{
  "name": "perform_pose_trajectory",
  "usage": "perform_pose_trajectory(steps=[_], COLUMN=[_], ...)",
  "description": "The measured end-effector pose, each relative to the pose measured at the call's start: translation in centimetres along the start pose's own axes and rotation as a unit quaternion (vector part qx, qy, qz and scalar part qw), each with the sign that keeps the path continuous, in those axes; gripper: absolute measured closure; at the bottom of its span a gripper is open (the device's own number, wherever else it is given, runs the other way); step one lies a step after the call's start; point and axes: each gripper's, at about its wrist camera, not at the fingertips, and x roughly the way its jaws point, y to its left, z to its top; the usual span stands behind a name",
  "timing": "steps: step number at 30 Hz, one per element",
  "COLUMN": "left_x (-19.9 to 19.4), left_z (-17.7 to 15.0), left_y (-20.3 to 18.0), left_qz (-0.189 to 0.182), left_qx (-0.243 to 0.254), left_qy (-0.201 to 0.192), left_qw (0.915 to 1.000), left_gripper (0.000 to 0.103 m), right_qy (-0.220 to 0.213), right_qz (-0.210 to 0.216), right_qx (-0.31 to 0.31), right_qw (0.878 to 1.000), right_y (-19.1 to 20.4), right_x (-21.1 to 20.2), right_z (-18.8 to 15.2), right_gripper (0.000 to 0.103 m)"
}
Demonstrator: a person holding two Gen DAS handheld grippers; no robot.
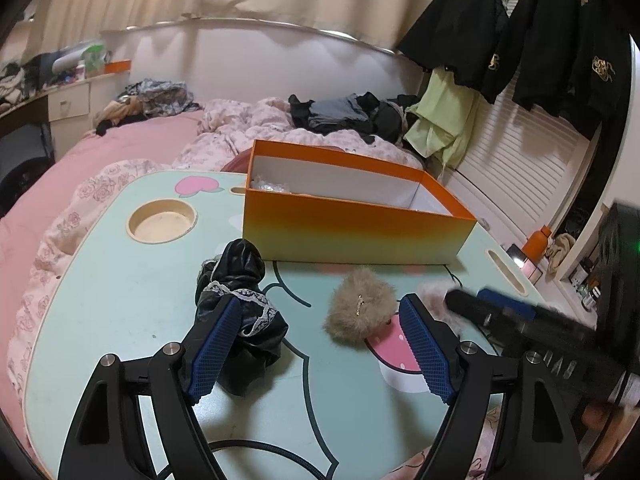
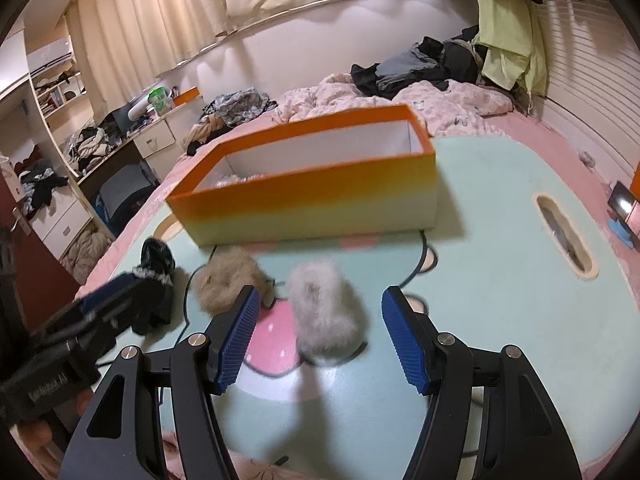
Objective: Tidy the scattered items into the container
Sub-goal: 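Reach into the box and grasp the red-lettered mahjong tile with the right tool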
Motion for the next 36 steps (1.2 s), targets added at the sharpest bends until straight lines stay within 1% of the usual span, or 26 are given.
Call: perform_pose_trajectory(steps=[2, 5, 9, 12, 17, 21, 24, 26, 27, 29, 30, 31, 32, 36], left_x=[0.0, 0.0, 0.0, -0.1, -0.1, 0.0, 0.0, 0.0, 0.0, 0.0, 0.1, 0.1, 0.1, 0.1], left_z=[0.0, 0.0, 0.0, -0.1, -0.1, -0.2, -0.2, -0.2, -0.2, -0.2, -0.2, -0.2, -0.2, -0.2], left_y=[-0.1, -0.1, -0.1, -0.1, -0.2, -0.2, -0.2, -0.3, -0.3, -0.2, -0.2, -0.2, -0.2, -0.1], left_qz=[-0.001, -0.002, -0.003, -0.005, -0.005, -0.006, -0.006, -0.006, -0.007, -0.008, -0.009, -0.009, -0.009, -0.01], left_qx=[0.0, -0.001, 0.0, -0.001, 0.001, 0.002, 0.002, 0.002, 0.002, 0.002, 0.002, 0.003, 0.003, 0.002], left_qy=[0.001, 0.0, 0.002, 0.001, 0.001, 0.002, 0.002, 0.002, 0.002, 0.003, 0.004, 0.004, 0.004, 0.004], left_qw=[1.0, 1.0, 1.0, 1.0, 1.0, 1.0, 1.0, 1.0, 1.0, 1.0, 1.0, 0.9999, 0.9999, 0.9999], left_gripper=[0.022, 0.021, 0.021, 0.021, 0.02, 0.019, 0.019, 0.019, 0.019, 0.018, 0.018, 0.018, 0.018, 0.018], right_qy=[-0.004, -0.003, 0.003, 0.022, 0.055, 0.102, 0.137, 0.169, 0.192, 0.232, 0.247, 0.258, 0.265, 0.285], right_qz=[0.003, 0.021, 0.015, 0.017, 0.036, 0.061, 0.05, 0.048, 0.048, 0.055, 0.058, 0.059, 0.057, 0.039], right_qx=[0.004, 0.018, 0.009, 0.001, 0.004, 0.015, 0.023, 0.027, 0.029, 0.035, 0.039, 0.042, 0.041, 0.026], right_qw=[1.0, 1.0, 1.0, 1.0, 0.998, 0.993, 0.989, 0.984, 0.98, 0.971, 0.966, 0.963, 0.962, 0.957], right_y=[-0.2, -0.4, 0.4, 0.9, 1.3, 0.9, 0.3, -0.2, -0.3, -0.4, -0.4, -0.4, -0.2, 0.7], right_x=[-0.3, -0.4, 0.1, 0.9, 2.4, 4.1, 5.6, 6.9, 7.8, 9.4, 10.2, 10.9, 11.6, 13.7], right_z=[0.9, 2.3, 4.2, 5.7, 7.6, 9.6, 11.5, 12.5, 12.7, 12.8, 12.6, 12.5, 12.5, 12.5], right_gripper=[0.038, 0.038, 0.038, 0.039, 0.039, 0.039, 0.039, 0.039, 0.04, 0.047, 0.052, 0.056, 0.057, 0.058])
